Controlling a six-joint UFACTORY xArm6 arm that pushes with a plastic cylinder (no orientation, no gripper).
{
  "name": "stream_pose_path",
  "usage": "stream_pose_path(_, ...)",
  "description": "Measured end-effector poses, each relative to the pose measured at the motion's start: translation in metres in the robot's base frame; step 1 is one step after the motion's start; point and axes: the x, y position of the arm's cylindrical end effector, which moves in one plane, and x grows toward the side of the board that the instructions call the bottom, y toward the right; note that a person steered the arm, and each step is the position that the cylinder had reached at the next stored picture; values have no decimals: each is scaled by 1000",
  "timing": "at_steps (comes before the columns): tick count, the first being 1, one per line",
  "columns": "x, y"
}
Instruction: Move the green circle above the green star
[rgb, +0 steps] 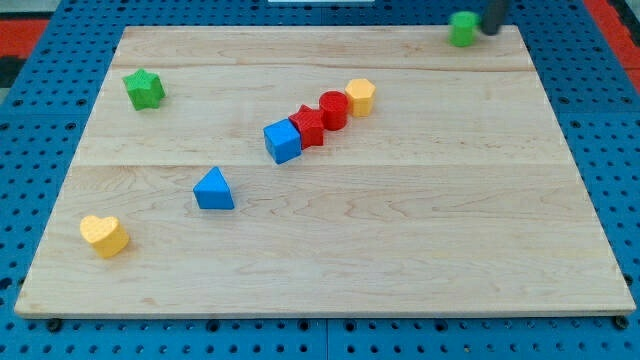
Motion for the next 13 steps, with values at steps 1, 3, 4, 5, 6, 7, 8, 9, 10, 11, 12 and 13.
stream_pose_path(1,-10,-49)
stream_pose_path(3,-1,-112)
stream_pose_path(4,18,-173)
stream_pose_path(5,30,-220)
stream_pose_path(6,8,-224)
stream_pose_path(7,-4,-234)
stream_pose_path(8,13,-262)
stream_pose_path(9,22,-279)
stream_pose_path(10,19,-258)
stream_pose_path(11,31,-258)
stream_pose_path(12,49,-256)
stream_pose_path(13,60,-256)
